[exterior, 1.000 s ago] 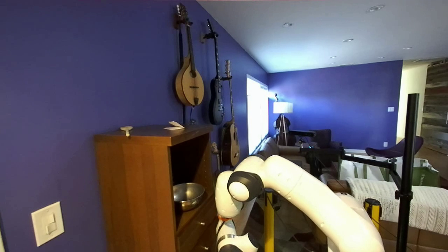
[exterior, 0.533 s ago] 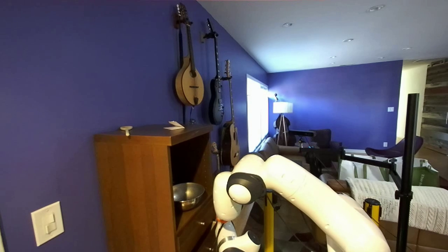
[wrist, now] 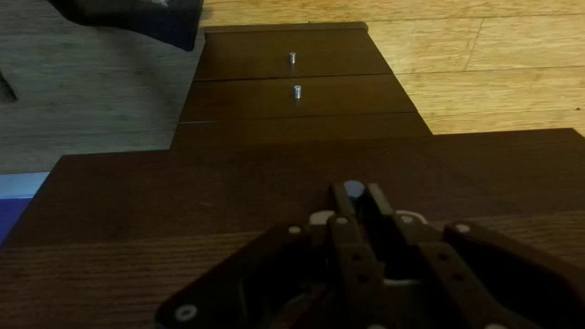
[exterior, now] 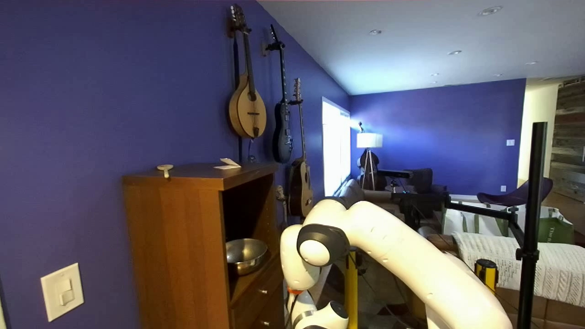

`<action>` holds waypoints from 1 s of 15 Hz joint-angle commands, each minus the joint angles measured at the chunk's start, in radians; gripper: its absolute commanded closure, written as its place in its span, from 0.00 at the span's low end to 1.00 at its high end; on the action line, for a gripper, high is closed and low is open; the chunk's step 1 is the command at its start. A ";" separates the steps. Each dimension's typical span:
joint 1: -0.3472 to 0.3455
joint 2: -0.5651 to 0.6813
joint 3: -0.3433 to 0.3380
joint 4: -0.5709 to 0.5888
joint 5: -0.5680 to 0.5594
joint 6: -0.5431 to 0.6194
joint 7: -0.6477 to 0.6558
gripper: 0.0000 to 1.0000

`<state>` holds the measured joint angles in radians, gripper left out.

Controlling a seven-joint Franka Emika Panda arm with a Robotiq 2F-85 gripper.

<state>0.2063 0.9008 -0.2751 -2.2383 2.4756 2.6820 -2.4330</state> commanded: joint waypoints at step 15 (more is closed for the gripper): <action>0.053 0.003 -0.018 -0.132 -0.117 0.036 0.150 0.56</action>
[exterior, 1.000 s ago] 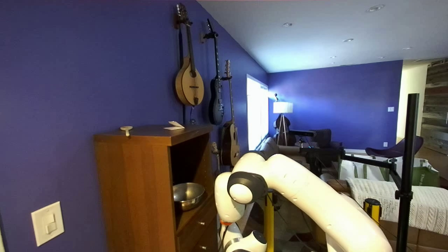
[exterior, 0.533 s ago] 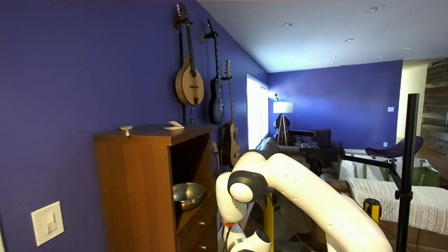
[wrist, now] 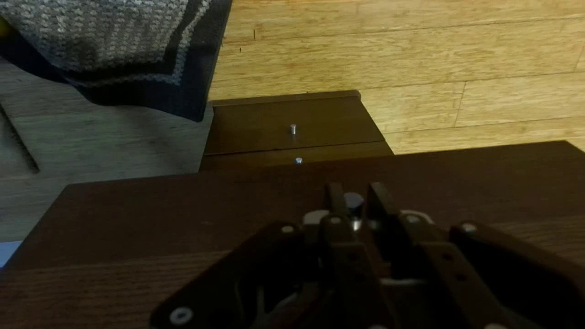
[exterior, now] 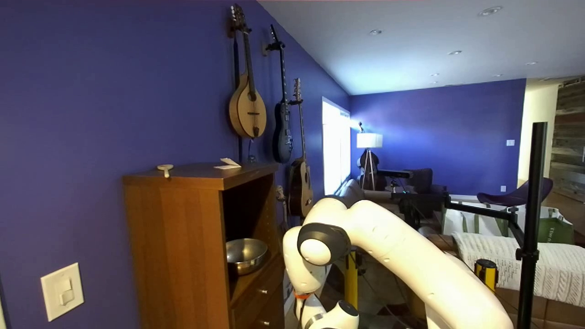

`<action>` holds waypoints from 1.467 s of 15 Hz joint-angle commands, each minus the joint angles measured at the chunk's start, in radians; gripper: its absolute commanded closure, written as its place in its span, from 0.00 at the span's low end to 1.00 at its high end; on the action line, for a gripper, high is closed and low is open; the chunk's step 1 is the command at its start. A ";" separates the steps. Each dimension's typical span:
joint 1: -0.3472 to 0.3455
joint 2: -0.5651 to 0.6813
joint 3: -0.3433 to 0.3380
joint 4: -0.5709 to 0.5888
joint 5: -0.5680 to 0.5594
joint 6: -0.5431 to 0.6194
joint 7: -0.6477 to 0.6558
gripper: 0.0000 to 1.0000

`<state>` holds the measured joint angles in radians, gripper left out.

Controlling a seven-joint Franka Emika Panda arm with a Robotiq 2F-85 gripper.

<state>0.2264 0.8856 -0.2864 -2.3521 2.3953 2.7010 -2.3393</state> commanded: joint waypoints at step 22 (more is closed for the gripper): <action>0.202 -0.320 -0.099 -0.215 -0.017 0.206 0.024 0.00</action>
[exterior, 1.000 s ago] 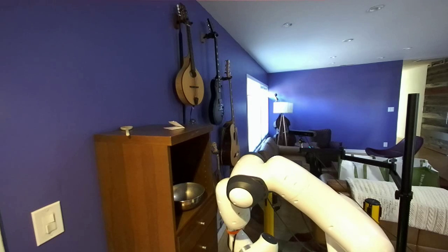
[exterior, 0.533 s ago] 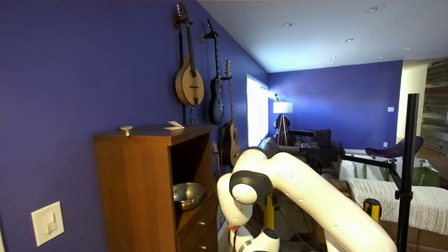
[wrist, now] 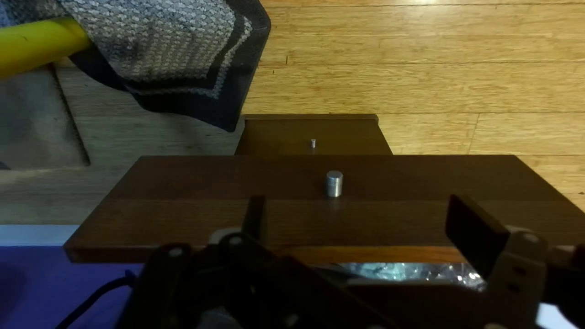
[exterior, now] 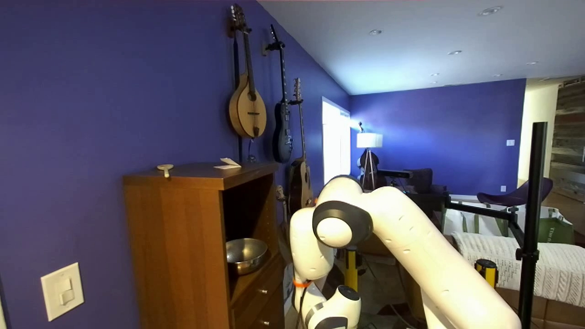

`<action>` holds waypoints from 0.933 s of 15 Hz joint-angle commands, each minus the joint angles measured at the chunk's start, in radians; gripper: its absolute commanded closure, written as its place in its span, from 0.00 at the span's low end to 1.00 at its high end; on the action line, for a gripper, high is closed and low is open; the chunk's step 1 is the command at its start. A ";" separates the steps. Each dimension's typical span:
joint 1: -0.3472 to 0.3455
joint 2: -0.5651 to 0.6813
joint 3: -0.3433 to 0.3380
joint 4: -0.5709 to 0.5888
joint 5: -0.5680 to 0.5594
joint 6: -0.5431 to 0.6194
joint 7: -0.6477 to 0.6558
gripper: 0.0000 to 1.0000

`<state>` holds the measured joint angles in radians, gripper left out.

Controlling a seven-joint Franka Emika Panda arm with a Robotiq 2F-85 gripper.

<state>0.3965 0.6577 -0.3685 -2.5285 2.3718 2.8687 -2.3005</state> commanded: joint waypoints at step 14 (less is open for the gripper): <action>0.078 -0.032 -0.098 0.078 0.031 -0.114 -0.053 0.00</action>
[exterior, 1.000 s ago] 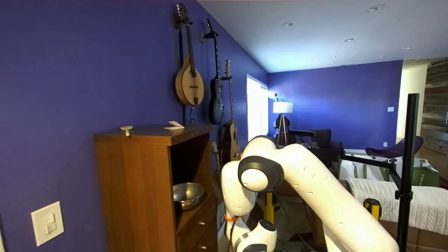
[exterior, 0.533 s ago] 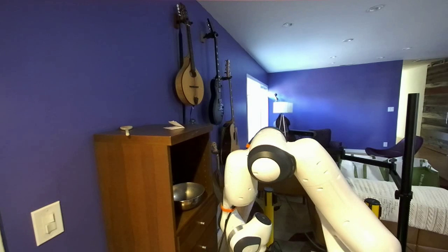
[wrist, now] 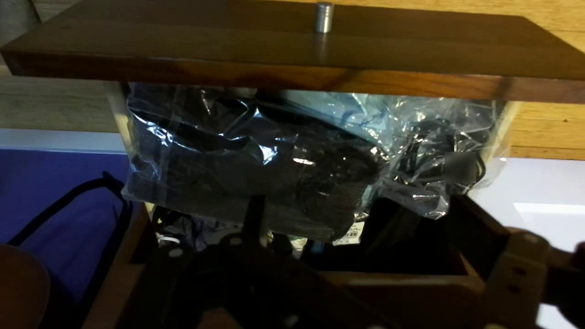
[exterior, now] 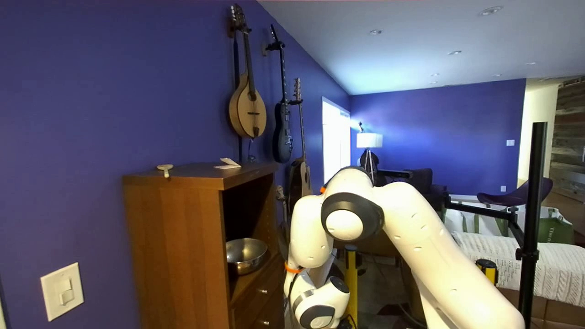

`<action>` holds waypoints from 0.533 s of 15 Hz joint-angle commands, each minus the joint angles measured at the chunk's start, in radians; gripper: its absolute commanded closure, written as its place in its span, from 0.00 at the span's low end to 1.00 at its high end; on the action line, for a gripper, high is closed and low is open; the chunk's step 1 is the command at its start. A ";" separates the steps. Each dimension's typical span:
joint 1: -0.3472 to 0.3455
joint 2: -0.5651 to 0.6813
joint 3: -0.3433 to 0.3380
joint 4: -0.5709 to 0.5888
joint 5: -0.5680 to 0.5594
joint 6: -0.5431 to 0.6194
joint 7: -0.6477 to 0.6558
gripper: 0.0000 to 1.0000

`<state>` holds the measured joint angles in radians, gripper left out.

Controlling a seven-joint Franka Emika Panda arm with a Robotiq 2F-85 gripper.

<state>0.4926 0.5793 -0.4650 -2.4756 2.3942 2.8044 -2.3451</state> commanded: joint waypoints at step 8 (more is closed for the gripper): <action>-0.113 0.144 0.065 0.089 0.013 -0.071 -0.019 0.00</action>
<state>0.4118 0.6783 -0.4216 -2.4253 2.3942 2.7435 -2.3484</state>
